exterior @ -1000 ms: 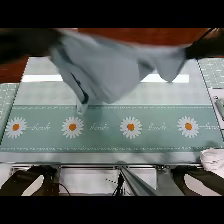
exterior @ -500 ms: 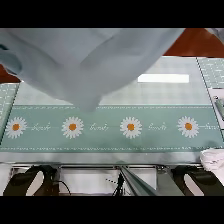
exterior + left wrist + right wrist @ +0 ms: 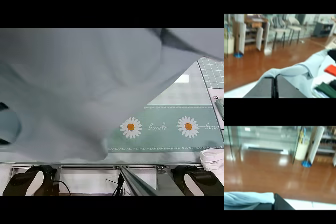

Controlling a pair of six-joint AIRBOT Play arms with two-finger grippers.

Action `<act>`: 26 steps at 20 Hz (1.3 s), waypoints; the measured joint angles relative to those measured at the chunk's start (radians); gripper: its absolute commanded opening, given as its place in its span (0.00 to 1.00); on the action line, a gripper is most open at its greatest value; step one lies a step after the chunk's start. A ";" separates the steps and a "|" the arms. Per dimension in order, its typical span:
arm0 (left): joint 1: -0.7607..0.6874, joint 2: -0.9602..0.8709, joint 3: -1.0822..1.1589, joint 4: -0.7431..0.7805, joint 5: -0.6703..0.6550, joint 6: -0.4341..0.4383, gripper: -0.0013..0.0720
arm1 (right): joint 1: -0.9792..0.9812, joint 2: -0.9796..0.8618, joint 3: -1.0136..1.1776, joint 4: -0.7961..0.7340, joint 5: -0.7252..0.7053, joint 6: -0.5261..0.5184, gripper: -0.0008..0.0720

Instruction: Fold the shirts.

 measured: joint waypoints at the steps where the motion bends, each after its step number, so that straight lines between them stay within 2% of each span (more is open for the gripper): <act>1: 0.000 -0.010 0.001 -0.005 -0.042 -0.008 0.05 | 0.000 -0.007 0.000 0.004 0.024 0.000 0.05; 6: 0.000 -0.049 0.002 -0.019 -0.239 -0.041 0.05 | 0.000 -0.039 0.000 0.060 0.208 -0.029 0.05; 13: 0.000 -0.055 -0.031 0.077 -0.386 -0.094 0.05 | 0.000 -0.063 -0.001 0.081 0.589 -0.067 0.05; 17: 0.000 -0.051 -0.182 0.113 -0.447 -0.107 0.05 | 0.000 -0.127 -0.032 0.123 0.726 -0.077 0.05; 21: -0.018 -0.049 -0.453 0.125 -0.390 -0.060 0.05 | 0.000 -0.283 -0.138 0.176 0.750 -0.121 0.05; 26: -0.086 -0.058 -0.875 0.130 -0.198 0.034 0.05 | 0.000 -0.566 -0.254 0.224 0.626 -0.151 0.05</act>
